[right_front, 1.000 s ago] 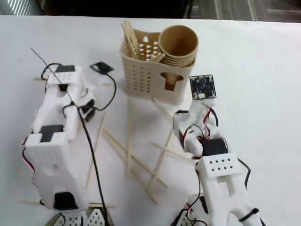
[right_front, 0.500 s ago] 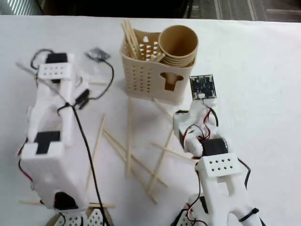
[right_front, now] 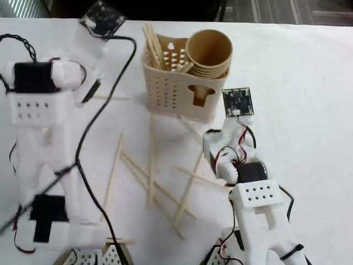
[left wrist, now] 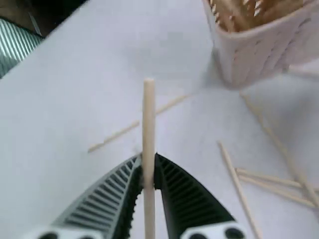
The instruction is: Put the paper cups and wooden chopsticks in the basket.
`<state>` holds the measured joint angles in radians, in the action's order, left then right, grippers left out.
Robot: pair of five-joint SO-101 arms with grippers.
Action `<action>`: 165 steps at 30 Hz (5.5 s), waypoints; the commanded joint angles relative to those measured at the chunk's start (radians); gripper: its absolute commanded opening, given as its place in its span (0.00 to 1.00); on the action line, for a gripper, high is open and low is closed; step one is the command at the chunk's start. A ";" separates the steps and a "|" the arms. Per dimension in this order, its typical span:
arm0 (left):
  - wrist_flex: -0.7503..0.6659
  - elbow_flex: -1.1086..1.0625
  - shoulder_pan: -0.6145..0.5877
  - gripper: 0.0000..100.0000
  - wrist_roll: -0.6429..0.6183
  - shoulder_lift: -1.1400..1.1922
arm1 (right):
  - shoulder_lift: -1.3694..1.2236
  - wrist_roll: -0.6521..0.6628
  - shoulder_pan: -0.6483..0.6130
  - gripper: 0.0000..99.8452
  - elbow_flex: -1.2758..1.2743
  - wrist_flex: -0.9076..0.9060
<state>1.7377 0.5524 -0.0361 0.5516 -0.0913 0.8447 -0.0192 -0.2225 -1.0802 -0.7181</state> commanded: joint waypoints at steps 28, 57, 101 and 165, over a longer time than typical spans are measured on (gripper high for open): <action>-0.608 0.304 0.430 0.02 -0.296 0.001 | 0.016 0.009 0.008 0.03 0.005 0.016; -0.758 -0.107 0.211 0.20 -0.436 -0.101 | 0.016 0.011 0.010 0.03 -0.023 0.073; -0.559 -1.453 -0.340 0.18 -0.405 -1.191 | 0.015 0.267 -0.437 0.07 0.279 -0.460; -0.844 -1.774 -0.515 0.18 -0.529 -1.253 | -1.268 0.236 -0.690 0.02 0.931 -0.450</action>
<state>0.9152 -1.2290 -0.5424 0.0269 -1.3311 -0.4242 0.2018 -0.9160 -0.1458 -1.1293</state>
